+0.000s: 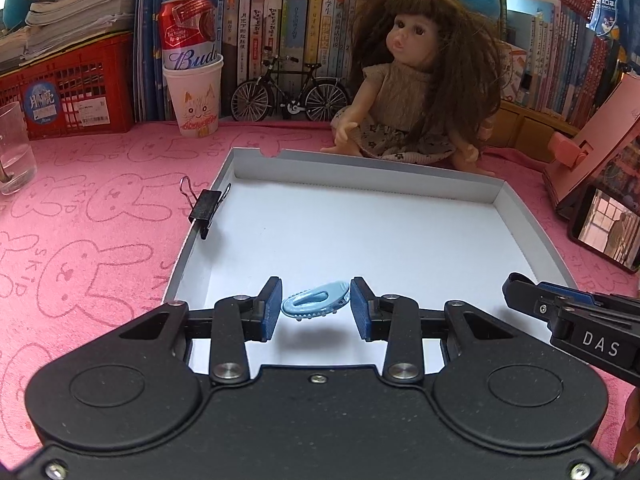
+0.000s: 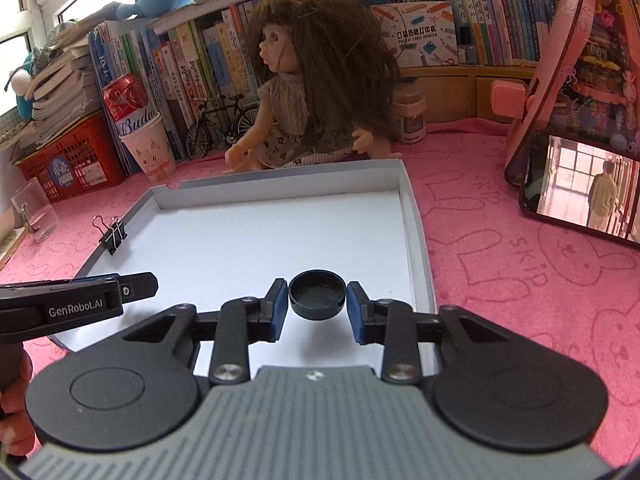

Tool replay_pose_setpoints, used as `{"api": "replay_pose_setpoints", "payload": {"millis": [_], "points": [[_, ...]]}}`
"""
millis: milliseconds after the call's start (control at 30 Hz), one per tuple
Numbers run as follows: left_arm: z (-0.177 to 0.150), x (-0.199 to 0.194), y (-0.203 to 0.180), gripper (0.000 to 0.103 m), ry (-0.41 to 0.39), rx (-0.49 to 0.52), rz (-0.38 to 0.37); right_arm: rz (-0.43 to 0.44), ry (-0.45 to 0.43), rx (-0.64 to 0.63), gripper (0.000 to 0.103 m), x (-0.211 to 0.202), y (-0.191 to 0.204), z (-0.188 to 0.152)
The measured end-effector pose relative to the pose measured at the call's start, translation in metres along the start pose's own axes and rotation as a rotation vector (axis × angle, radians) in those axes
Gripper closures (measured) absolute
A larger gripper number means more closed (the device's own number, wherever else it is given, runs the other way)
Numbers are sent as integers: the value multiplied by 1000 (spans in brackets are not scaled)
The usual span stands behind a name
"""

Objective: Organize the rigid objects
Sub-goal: 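Carry the blue clip and black lid over the white tray with both grippers, then open left gripper dropping the blue clip while right gripper releases the black lid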

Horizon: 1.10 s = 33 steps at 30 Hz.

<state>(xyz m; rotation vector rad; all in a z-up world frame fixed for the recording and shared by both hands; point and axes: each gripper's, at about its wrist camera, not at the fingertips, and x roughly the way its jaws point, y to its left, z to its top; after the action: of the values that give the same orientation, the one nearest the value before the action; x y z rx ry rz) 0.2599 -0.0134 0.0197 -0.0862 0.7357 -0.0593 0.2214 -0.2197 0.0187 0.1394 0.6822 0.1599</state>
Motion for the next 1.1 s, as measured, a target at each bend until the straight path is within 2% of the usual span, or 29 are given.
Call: {"api": "replay_pose_setpoints", "payload": {"millis": [267,667,700,733,900,1100], "points": [[-3,6,0,68,21,13,11,-18,43,13,64,9,-4,-2],[-5,9,-1,68,22,29,22,-39,57,-16,62,12,-1,-4],[-5,8,-1,68,23,28,20,-37,56,-15,59,12,-1,-4],[-5,7,-1,68,22,26,19,-33,56,-12,49,11,-2,-4],[-4,-3,0,56,-5,23,19,-25,36,-20,39,3,-1,-4],[-5,-23,2,34,-62,36,26,-28,3,-46,27,-11,2,-4]]}}
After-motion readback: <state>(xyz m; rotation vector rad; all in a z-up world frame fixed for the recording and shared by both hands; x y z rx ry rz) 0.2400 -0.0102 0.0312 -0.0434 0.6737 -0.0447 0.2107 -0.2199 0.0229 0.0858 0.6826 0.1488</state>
